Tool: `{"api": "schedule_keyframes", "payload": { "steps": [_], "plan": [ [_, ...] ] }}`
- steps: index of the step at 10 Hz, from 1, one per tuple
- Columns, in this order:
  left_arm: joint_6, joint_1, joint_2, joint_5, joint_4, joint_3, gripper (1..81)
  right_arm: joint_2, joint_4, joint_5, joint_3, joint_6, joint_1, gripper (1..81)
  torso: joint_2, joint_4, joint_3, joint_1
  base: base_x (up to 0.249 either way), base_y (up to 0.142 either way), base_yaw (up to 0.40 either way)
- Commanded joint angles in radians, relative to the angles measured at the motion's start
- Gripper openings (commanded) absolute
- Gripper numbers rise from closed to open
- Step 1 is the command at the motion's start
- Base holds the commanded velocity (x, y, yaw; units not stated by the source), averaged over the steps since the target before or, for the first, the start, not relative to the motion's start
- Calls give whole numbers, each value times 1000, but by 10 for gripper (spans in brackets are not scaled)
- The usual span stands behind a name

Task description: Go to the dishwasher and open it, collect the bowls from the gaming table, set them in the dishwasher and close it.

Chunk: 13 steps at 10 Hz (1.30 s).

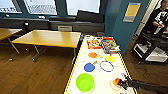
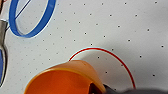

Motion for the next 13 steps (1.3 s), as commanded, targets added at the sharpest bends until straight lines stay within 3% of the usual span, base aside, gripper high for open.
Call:
{"api": "schedule_keyframes", "payload": {
  "steps": [1, 4, 9, 11, 12, 13],
  "plan": [
    [0, -14, -3, 64, -7, 3, 811, -180, 8, -62, 192, 23, 198, 10, 0, 0, 0, 0, 0, 0, 0],
    [2, -14, 7, 61, 1, 5, 811, -427, -10, -101, 510, 47, 270, 10, 0, 0, 0, 0, 0, 0, 0],
    [5, -14, 5, 59, 4, 6, 811, -836, -79, -96, 902, 47, 224, 10, 0, 0, 0, 0, 0, 0, 0],
    [5, -14, 5, 56, 4, 6, 811, -945, -207, -119, 950, 43, 136, 10, 0, 0, 0, 0, 0, 0, 0],
    [6, -14, 7, 56, 4, 6, 811, -965, -226, -122, 942, 37, 67, 10, 0, 0, 0, 0, 0, 0, 0],
    [8, -14, 7, 56, 4, 6, 811, -977, -245, -110, 942, -18, -8, 10, 0, 0, 0, 0, 0, 0, 0]
  ]
}}
